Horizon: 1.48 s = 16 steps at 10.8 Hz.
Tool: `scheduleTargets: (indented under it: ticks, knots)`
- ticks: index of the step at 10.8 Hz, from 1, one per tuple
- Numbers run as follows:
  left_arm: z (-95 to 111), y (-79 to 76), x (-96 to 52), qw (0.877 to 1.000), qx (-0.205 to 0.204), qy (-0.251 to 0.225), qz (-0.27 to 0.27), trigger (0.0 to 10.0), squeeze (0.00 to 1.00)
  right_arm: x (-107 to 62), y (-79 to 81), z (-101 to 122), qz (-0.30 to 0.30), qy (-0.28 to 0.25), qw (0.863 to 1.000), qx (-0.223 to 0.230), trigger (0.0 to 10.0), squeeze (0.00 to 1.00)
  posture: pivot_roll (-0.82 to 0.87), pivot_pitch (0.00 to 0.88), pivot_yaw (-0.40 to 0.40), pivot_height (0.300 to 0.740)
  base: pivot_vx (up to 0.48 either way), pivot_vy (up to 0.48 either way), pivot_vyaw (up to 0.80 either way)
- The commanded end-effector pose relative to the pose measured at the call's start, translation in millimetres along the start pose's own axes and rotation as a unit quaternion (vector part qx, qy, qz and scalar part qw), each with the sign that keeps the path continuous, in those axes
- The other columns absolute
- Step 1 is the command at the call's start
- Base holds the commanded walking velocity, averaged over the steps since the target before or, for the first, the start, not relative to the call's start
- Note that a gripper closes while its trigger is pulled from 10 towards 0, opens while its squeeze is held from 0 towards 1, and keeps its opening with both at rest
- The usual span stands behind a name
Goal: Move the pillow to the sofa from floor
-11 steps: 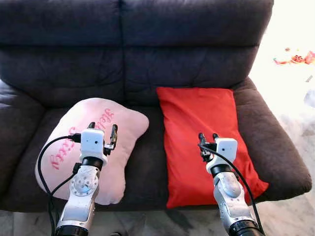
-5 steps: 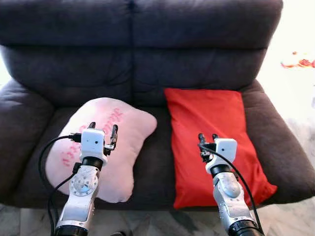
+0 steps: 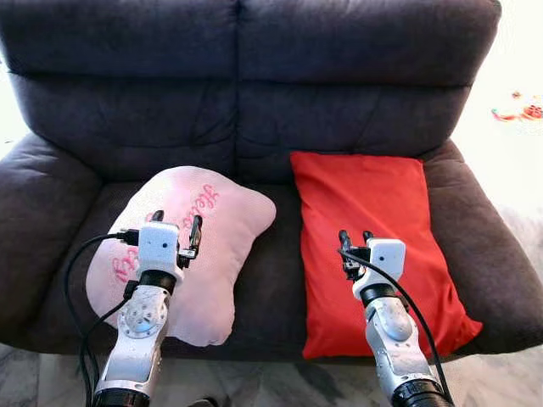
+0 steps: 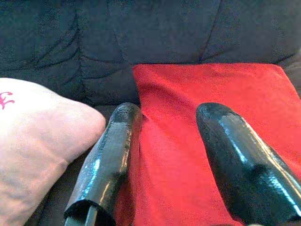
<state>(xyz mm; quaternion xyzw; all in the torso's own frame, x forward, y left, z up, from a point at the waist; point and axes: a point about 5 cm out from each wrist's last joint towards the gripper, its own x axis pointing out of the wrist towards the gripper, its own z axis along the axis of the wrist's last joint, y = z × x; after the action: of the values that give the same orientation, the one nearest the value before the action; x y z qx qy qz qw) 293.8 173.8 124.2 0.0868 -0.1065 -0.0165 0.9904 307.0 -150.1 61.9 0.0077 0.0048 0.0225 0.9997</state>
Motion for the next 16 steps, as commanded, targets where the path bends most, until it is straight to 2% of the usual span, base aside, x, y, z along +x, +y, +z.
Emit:
scheduleTargets:
  ticks: [1,5,10,11,16]
  knots:
    - [0.9,-1.0,0.1,1.0,0.0,0.001,-0.004,10.0,0.0,-0.4,0.3,-2.3,0.0,0.005,1.0,-0.002,10.0,0.0,0.17,0.144,-0.031,0.74,0.0,0.0,0.0]
    - [-0.6,-1.4,0.0,1.0,-0.006,0.008,-0.005,10.0,0.0,-0.7,-0.2,-3.2,0.0,0.007,1.0,-0.003,10.0,0.0,0.17,0.147,-0.033,0.74,0.0,0.0,0.0]
    - [0.9,-0.1,0.1,1.0,-0.005,0.003,-0.005,10.0,0.0,-0.4,0.5,-3.3,0.002,0.008,1.0,-0.002,10.0,0.0,0.17,0.152,-0.035,0.74,0.0,0.436,0.0]
    - [0.6,-0.6,-0.4,1.0,0.007,0.003,-0.007,10.0,0.0,-0.5,0.7,-3.5,0.002,0.008,1.0,-0.002,10.0,0.0,0.17,0.153,-0.035,0.74,0.0,0.0,0.0]
    - [-0.2,-2.7,-0.1,1.0,0.01,0.007,-0.015,10.0,0.0,-1.0,0.5,-4.3,-0.001,0.01,1.0,-0.003,10.0,0.0,0.17,0.154,-0.033,0.74,0.0,0.0,0.0]
